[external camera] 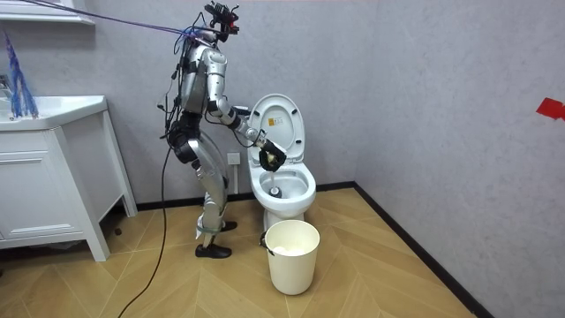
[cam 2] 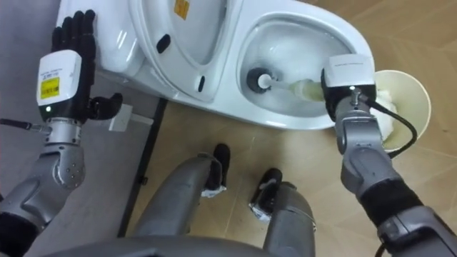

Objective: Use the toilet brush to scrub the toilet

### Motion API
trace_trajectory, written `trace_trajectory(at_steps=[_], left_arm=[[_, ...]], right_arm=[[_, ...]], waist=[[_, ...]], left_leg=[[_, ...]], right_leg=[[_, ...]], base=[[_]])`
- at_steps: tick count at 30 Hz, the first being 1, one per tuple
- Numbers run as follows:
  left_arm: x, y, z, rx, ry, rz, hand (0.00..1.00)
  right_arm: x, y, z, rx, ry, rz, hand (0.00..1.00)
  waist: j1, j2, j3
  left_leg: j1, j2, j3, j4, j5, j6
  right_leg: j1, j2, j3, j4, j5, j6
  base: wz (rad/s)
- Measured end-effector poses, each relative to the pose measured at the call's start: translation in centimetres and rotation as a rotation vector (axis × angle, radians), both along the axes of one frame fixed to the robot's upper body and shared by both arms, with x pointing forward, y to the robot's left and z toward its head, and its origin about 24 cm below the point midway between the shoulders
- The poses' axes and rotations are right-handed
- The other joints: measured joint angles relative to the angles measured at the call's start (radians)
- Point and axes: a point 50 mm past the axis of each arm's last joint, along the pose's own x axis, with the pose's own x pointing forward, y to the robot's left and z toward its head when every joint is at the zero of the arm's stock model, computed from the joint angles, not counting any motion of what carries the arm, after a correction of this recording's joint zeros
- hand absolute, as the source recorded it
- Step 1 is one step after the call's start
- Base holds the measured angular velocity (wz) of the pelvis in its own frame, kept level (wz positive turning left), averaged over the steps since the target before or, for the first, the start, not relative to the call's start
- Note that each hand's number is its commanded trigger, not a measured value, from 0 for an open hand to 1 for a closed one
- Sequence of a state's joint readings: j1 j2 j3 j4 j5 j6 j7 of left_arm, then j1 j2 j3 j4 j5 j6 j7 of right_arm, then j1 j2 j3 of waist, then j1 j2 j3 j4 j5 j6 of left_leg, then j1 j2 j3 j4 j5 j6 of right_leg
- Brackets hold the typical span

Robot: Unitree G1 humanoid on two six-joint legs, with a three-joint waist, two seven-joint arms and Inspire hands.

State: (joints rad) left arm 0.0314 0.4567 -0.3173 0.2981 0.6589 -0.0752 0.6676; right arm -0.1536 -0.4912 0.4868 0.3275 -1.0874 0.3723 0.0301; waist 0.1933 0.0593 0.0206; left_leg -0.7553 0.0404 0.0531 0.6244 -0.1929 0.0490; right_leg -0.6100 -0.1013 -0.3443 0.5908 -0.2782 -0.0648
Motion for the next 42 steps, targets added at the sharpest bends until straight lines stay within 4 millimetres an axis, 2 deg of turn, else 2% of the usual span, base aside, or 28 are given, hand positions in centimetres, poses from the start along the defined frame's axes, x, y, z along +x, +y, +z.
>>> trace_trajectory(at_steps=[2, 6, 8, 10, 11, 13, 16, 19, 26, 30, 32, 34, 35, 36, 37, 39, 41, 42], left_arm=[[0.0, 0.0, 0.0, -0.005, -0.004, -0.005, 0.0], [0.3, -0.3, -0.3, -0.032, 0.004, -0.014, 0.0], [0.2, -0.1, -0.4, -0.028, 0.005, -0.006, 0.0], [0.2, 0.1, -0.4, -0.019, 0.003, -0.004, 0.0], [0.3, 0.1, -0.4, -0.015, -0.001, -0.003, 0.0], [0.5, 0.3, -0.1, 0.014, -0.018, -0.003, 0.0], [0.5, 0.4, 0.0, 0.007, -0.02, 0.006, 0.0], [0.5, 0.4, -0.1, 0.009, -0.013, 0.012, 0.0], [0.4, 0.5, -0.8, -0.01, 0.03, 0.039, 0.0], [-0.5, 0.2, -2.7, -0.037, 0.11, 0.081, 0.0], [-1.0, 0.5, -3.3, -0.049, 0.142, 0.104, 0.0], [-2.0, 0.6, -4.1, -0.066, 0.186, 0.125, 0.0], [-2.4, 0.6, -4.4, -0.069, 0.201, 0.13, 0.0], [-3.2, 0.7, -5.0, -0.081, 0.227, 0.142, 0.0], [-4.0, 0.8, -5.5, -0.091, 0.251, 0.156, 0.0], [-5.2, 1.0, -6.2, -0.097, 0.292, 0.172, 0.0], [-6.3, 1.1, -6.7, -0.107, 0.323, 0.19, 0.0], [-6.7, 1.1, -6.8, -0.118, 0.327, 0.203, 0.0]], right_arm=[[0.0, -0.1, 0.0, -0.003, 0.012, -0.003, 1.0], [0.4, -1.9, -1.1, 0.095, 0.073, -0.12, 1.0], [0.4, -3.2, -2.2, 0.222, 0.116, -0.24, 1.0], [0.1, -5.0, -3.3, 0.482, 0.153, -0.45, 1.0], [0.0, -5.3, -3.6, 0.55, 0.161, -0.504, 1.0], [-0.3, -5.7, -4.5, 0.804, 0.16, -0.679, 1.0], [-0.3, -5.5, -4.9, 1.111, 0.112, -0.834, 1.0], [-0.9, -5.8, -5.5, 1.237, 0.103, -0.94, 1.0], [-1.9, -4.7, -6.9, 1.398, 0.146, -1.044, 1.0], [-4.2, -4.2, -8.6, 1.461, 0.169, -1.107, 1.0], [-5.4, -3.8, -9.4, 1.489, 0.186, -1.13, 1.0], [-7.5, -3.2, -10.7, 1.512, 0.205, -1.164, 1.0], [-8.1, -3.1, -11.0, 1.512, 0.214, -1.176, 1.0], [-9.5, -2.7, -11.7, 1.514, 0.236, -1.2, 1.0], [-10.5, -2.6, -12.2, 1.517, 0.253, -1.218, 1.0], [-11.8, -2.3, -12.7, 1.521, 0.27, -1.247, 1.0], [-12.9, -2.1, -13.1, 1.525, 0.281, -1.263, 1.0], [-13.6, -1.9, -13.4, 1.528, 0.286, -1.272, 1.0]], waist=[[-0.008, -0.002, -0.0005], [-0.003, -0.006, 0.0026], [-0.001, -0.014, 0.008], [0.002, -0.026, 0.0178], [0.003, -0.032, 0.0209], [0.0, -0.042, 0.0303], [-0.002, -0.044, 0.0311], [-0.008, -0.043, 0.0311], [-0.023, -0.043, 0.0311], [-0.037, -0.042, 0.0306], [-0.047, -0.04, 0.0284], [-0.054, -0.039, 0.0243], [-0.055, -0.037, 0.0201], [-0.06, -0.038, 0.007], [-0.065, -0.037, -0.0018], [-0.073, -0.038, -0.0046], [-0.082, -0.041, -0.0116], [-0.082, -0.049, -0.0176]], left_leg=[[0.002, -0.001, 0.002, 0.0, -0.001, -0.001], [0.012, -0.001, 0.0, 0.001, -0.001, -0.001], [0.018, -0.001, -0.005, -0.005, -0.001, 0.0], [0.018, -0.005, -0.004, -0.008, 0.0, 0.0], [0.018, -0.007, -0.002, -0.008, 0.0, 0.0], [0.014, -0.009, 0.004, -0.007, 0.001, -0.001], [0.014, -0.015, 0.017, -0.009, 0.003, 0.001], [0.017, -0.022, 0.024, -0.007, 0.004, 0.006], [0.06, -0.021, 0.027, -0.024, 0.004, 0.006], [0.149, -0.031, 0.029, -0.063, 0.004, 0.005], [0.19, -0.031, 0.028, -0.09, 0.006, 0.003], [0.252, -0.031, 0.027, -0.125, 0.008, -0.001], [0.266, -0.031, 0.027, -0.133, 0.008, -0.001], [0.295, -0.034, 0.028, -0.156, 0.009, -0.002], [0.326, -0.038, 0.03, -0.177, 0.009, -0.002], [0.389, -0.042, 0.037, -0.212, 0.009, -0.002], [0.436, -0.046, 0.041, -0.232, 0.009, -0.002], [0.464, -0.048, 0.044, -0.255, 0.009, -0.002]], right_leg=[[0.004, 0.0, -0.001, -0.002, 0.0, 0.0], [0.018, -0.003, -0.012, -0.005, -0.001, 0.001], [0.024, -0.004, -0.012, -0.001, -0.004, 0.003], [0.021, -0.011, -0.016, 0.011, -0.008, 0.002], [0.016, -0.015, -0.012, 0.019, -0.011, 0.001], [0.003, -0.018, 0.0, 0.033, -0.013, 0.002], [-0.013, -0.029, 0.014, 0.051, -0.018, 0.002], [-0.016, -0.04, 0.018, 0.067, -0.026, 0.006], [0.024, -0.037, 0.02, 0.049, -0.026, 0.007], [0.106, -0.04, 0.021, 0.022, -0.031, 0.017], [0.151, -0.035, 0.014, -0.013, -0.028, 0.018], [0.217, -0.024, 0.012, -0.068, -0.015, 0.023], [0.234, -0.019, 0.012, -0.082, -0.012, 0.025], [0.263, -0.018, 0.011, -0.107, -0.008, 0.029], [0.292, -0.017, 0.011, -0.13, -0.006, 0.033], [0.355, -0.012, 0.014, -0.171, -0.001, 0.041], [0.406, -0.009, 0.014, -0.204, 0.001, 0.046], [0.428, -0.009, 0.02, -0.218, 0.0, 0.049]], base=[[-0.03], [0.04], [0.06], [0.06], [0.0], [-0.06], [-0.08], [0.03], [0.0], [0.05], [0.0], [0.0], [0.0], [0.0], [0.0], [-0.02], [-0.02], [-0.06]])
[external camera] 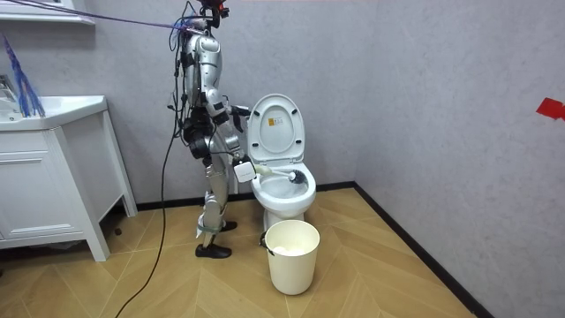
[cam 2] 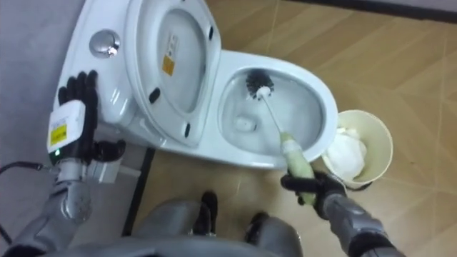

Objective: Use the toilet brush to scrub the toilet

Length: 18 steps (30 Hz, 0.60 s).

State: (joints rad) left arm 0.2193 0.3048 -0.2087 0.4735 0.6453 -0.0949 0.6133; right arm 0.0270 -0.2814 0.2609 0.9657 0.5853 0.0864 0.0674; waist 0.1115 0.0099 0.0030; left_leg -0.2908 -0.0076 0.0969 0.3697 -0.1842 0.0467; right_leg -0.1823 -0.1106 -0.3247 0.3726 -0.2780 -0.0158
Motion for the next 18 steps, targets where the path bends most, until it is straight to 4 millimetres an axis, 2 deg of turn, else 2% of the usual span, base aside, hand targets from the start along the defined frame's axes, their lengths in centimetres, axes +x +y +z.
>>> trace_trajectory(at_steps=[3, 5, 7, 12, 16, 17, 18], left_arm=[[-1.1, 0.0, 0.0, -0.018, -0.004, 0.045, 0.0], [-1.9, 0.0, 0.2, -0.032, -0.014, 0.065, 0.0], [-2.4, 0.0, 0.8, -0.045, -0.049, 0.074, 0.0], [-2.8, 0.7, 2.2, -0.069, -0.155, 0.112, 0.0], [-3.6, 1.4, 3.0, -0.064, -0.211, 0.156, 0.0], [-3.9, 1.5, 3.0, -0.062, -0.208, 0.163, 0.0], [-4.3, 1.7, 2.9, -0.056, -0.201, 0.173, 0.0]], right_arm=[[-1.4, 0.4, -0.4, 0.013, 0.024, -0.009, 1.0], [-2.2, 0.3, -0.5, 0.013, 0.026, -0.024, 1.0], [-3.2, 0.3, -0.7, 0.007, 0.035, -0.04, 1.0], [-3.2, 0.4, -0.7, 0.009, -0.004, -0.089, 1.0], [-2.1, -0.5, 0.0, -0.011, -0.108, -0.158, 1.0], [-2.1, -0.6, 0.1, -0.013, -0.115, -0.167, 1.0], [-2.1, -0.7, 0.1, -0.017, -0.126, -0.18, 1.0]], waist=[[0.0, -0.013, -0.0032], [-0.008, -0.016, -0.0041], [-0.015, -0.025, -0.001], [0.002, -0.021, -0.0012], [0.002, -0.016, -0.0072], [0.002, -0.021, -0.0054], [0.001, -0.022, -0.0078]], left_leg=[[0.061, -0.004, 0.002, -0.032, 0.0, -0.001], [0.083, -0.007, -0.003, -0.034, -0.001, -0.002], [0.111, -0.012, -0.018, -0.035, -0.001, -0.002], [0.165, -0.008, -0.028, -0.072, -0.008, -0.012], [0.193, -0.009, -0.028, -0.083, -0.008, -0.013], [0.199, -0.01, -0.028, -0.086, -0.008, -0.013], [0.207, -0.01, -0.028, -0.088, -0.009, -0.014]], right_leg=[[0.063, 0.006, 0.004, -0.039, 0.003, 0.006], [0.106, 0.009, -0.009, -0.068, 0.007, 0.012], [0.15, 0.011, -0.027, -0.092, 0.009, 0.015], [0.201, 0.027, -0.03, -0.138, 0.017, 0.016], [0.231, 0.029, -0.036, -0.155, 0.021, 0.017], [0.237, 0.029, -0.036, -0.157, 0.021, 0.017], [0.246, 0.031, -0.037, -0.16, 0.021, 0.017]], base=[[-0.01], [0.17], [0.28], [0.04], [0.0], [0.0], [0.0]])
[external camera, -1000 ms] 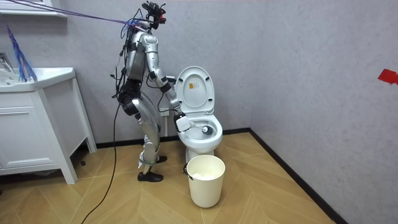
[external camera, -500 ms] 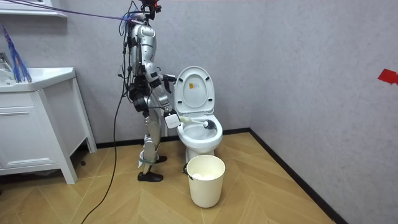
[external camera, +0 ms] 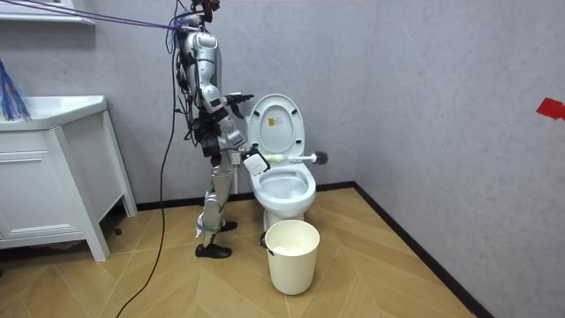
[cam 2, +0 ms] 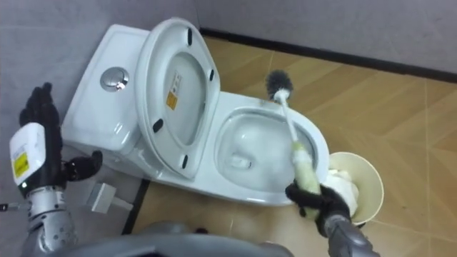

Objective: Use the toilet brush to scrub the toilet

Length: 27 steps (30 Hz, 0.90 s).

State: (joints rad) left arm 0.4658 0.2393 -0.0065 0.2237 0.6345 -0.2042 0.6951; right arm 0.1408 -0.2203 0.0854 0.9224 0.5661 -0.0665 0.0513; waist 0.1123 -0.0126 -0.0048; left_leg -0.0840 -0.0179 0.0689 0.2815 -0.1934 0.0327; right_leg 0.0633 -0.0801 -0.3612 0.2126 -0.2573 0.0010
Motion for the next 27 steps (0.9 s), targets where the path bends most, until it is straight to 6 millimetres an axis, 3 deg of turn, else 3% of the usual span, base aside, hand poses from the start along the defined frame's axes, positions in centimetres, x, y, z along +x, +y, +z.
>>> trace_trajectory(at_steps=[5, 6, 11, 14, 22, 24, 27], left_arm=[[-1.1, -0.3, -0.6, -0.037, 0.026, 0.036, 0.0], [-1.1, -0.5, -0.6, -0.045, 0.027, 0.041, 0.0], [-2.6, -0.4, -2.3, -0.165, 0.073, 0.143, 0.0], [-4.3, 0.1, -4.4, -0.245, 0.167, 0.238, 0.0], [-12.4, 0.7, -9.2, -0.369, 0.598, 0.454, 0.0], [-13.2, 0.7, -9.7, -0.406, 0.663, 0.484, 0.0], [-13.5, 1.0, -10.3, -0.464, 0.727, 0.532, 0.0]], right_arm=[[-0.1, -0.2, 0.1, -0.011, -0.004, -0.017, 1.0], [-0.1, -0.2, 0.1, -0.01, -0.004, -0.02, 1.0], [-0.3, -0.5, 0.1, -0.009, -0.009, -0.073, 1.0], [-0.3, -0.7, 0.1, -0.013, -0.014, -0.103, 1.0], [-1.2, -0.8, 0.2, -0.049, -0.003, -0.128, 1.0], [-1.8, -0.9, 0.1, -0.071, 0.021, -0.113, 1.0], [-3.1, -1.0, -0.3, -0.092, 0.075, -0.11, 1.0]], waist=[[-0.001, -0.013, 0.0007], [0.001, -0.013, -0.0032], [0.003, -0.021, -0.0002], [0.0, -0.021, -0.0003], [-0.006, -0.026, -0.0007], [-0.02, -0.025, 0.0], [-0.041, -0.02, 0.0078]], left_leg=[[0.026, -0.01, -0.016, -0.002, -0.004, -0.006], [0.029, -0.01, -0.017, -0.003, -0.004, -0.006], [0.056, -0.011, -0.015, -0.012, -0.006, -0.008], [0.058, -0.01, -0.01, -0.017, -0.008, -0.01], [0.096, 0.001, 0.034, -0.051, -0.014, -0.012], [0.098, 0.005, 0.036, -0.05, -0.016, -0.012], [0.121, 0.007, 0.052, -0.059, -0.017, -0.012]], right_leg=[[0.037, 0.01, -0.003, -0.017, 0.0, 0.001], [0.041, 0.008, -0.001, -0.027, 0.0, 0.001], [0.065, 0.01, 0.001, -0.029, 0.0, 0.001], [0.064, 0.011, 0.006, -0.04, 0.0, 0.001], [0.067, 0.017, 0.06, -0.041, 0.002, 0.0], [0.071, 0.016, 0.062, -0.037, 0.003, 0.001], [0.086, 0.02, 0.084, -0.038, 0.004, 0.001]], base=[[0.04], [0.05], [-0.02], [-0.07], [-0.17], [-0.03], [-0.09]])
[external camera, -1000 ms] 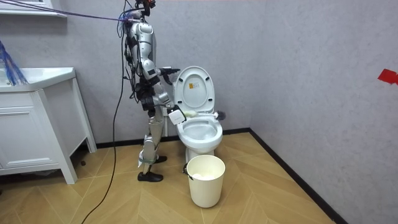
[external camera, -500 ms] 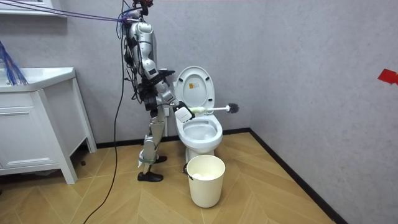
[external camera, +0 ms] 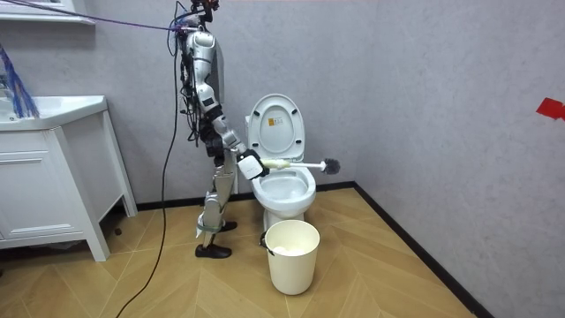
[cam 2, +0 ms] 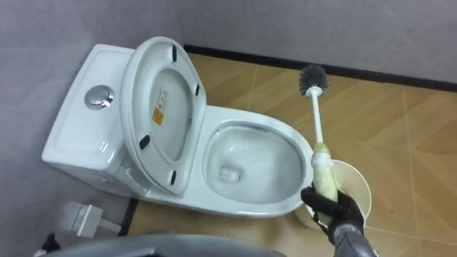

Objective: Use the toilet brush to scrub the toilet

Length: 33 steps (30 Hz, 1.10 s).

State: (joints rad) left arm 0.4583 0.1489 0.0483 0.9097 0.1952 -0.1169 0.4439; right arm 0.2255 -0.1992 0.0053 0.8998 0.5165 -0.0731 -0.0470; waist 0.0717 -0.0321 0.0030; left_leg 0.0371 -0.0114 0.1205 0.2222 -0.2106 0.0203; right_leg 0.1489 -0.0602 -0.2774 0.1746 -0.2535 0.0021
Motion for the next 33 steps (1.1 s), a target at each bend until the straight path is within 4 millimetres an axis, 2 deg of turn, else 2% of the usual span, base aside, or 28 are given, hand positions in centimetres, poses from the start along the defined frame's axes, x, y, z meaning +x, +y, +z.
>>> trace_trajectory(at_steps=[1, 7, 10, 14, 15, 16, 23, 33], left_arm=[[0.3, 0.1, -0.2, -0.017, 0.002, 0.016, 0.0], [3.5, 0.0, -0.9, -0.085, -0.023, 0.029, 0.0], [4.2, -0.2, -1.0, -0.111, -0.025, 0.015, 0.0], [4.6, -0.6, -1.1, -0.157, -0.017, -0.006, 0.0], [4.6, -0.7, -1.2, -0.175, -0.014, -0.011, 0.0], [4.6, -0.8, -1.2, -0.19, -0.009, -0.014, 0.0], [5.0, -1.2, -1.4, -0.24, 0.004, -0.026, 0.0], [4.8, -1.4, -1.7, -0.243, 0.078, -0.068, 0.0]], right_arm=[[-0.4, 0.0, -0.1, -0.01, 0.017, 0.001, 1.0], [-2.2, 0.2, -0.7, -0.009, 0.086, -0.008, 1.0], [-3.1, 0.2, -1.0, -0.012, 0.122, -0.033, 1.0], [-3.6, 0.0, -1.1, -0.014, 0.139, -0.076, 1.0], [-3.7, -0.1, -1.1, -0.015, 0.141, -0.091, 0.71], [-3.8, -0.2, -1.1, -0.015, 0.142, -0.104, 0.0], [-4.7, 0.1, -1.5, 0.007, 0.191, -0.133, 0.0], [-4.8, 0.7, -1.8, 0.042, 0.218, -0.142, 0.0]], waist=[[-0.013, 0.006, 0.0027], [-0.043, 0.02, 0.0026], [-0.07, 0.024, 0.0006], [-0.077, 0.033, -0.0038], [-0.089, 0.037, -0.004], [-0.097, 0.04, -0.0039], [-0.107, 0.042, -0.0031], [-0.122, 0.037, -0.0022]], left_leg=[[0.005, 0.001, 0.002, 0.0, -0.002, 0.0], [0.019, 0.014, 0.032, -0.005, -0.009, -0.003], [0.027, 0.015, 0.042, -0.004, -0.011, -0.003], [0.029, 0.019, 0.067, -0.007, -0.011, -0.003], [0.029, 0.019, 0.069, -0.009, -0.011, -0.003], [0.03, 0.019, 0.07, -0.011, -0.011, -0.003], [0.045, 0.021, 0.089, -0.019, -0.012, -0.006], [0.062, 0.02, 0.102, -0.023, -0.012, -0.006]], right_leg=[[0.004, 0.001, 0.003, 0.0, 0.0, 0.0], [0.006, 0.012, 0.048, -0.001, 0.01, -0.005], [0.004, 0.013, 0.059, -0.002, 0.011, -0.005], [-0.008, 0.017, 0.083, 0.0, 0.016, -0.005], [-0.009, 0.017, 0.086, 0.0, 0.017, -0.005], [-0.01, 0.017, 0.087, 0.0, 0.017, -0.005], [-0.011, 0.021, 0.103, 0.011, 0.017, -0.005], [-0.007, 0.023, 0.14, 0.009, 0.016, -0.006]], base=[[-0.12], [-0.19], [-0.15], [-0.18], [-0.08], [-0.05], [-0.08], [-0.05]])
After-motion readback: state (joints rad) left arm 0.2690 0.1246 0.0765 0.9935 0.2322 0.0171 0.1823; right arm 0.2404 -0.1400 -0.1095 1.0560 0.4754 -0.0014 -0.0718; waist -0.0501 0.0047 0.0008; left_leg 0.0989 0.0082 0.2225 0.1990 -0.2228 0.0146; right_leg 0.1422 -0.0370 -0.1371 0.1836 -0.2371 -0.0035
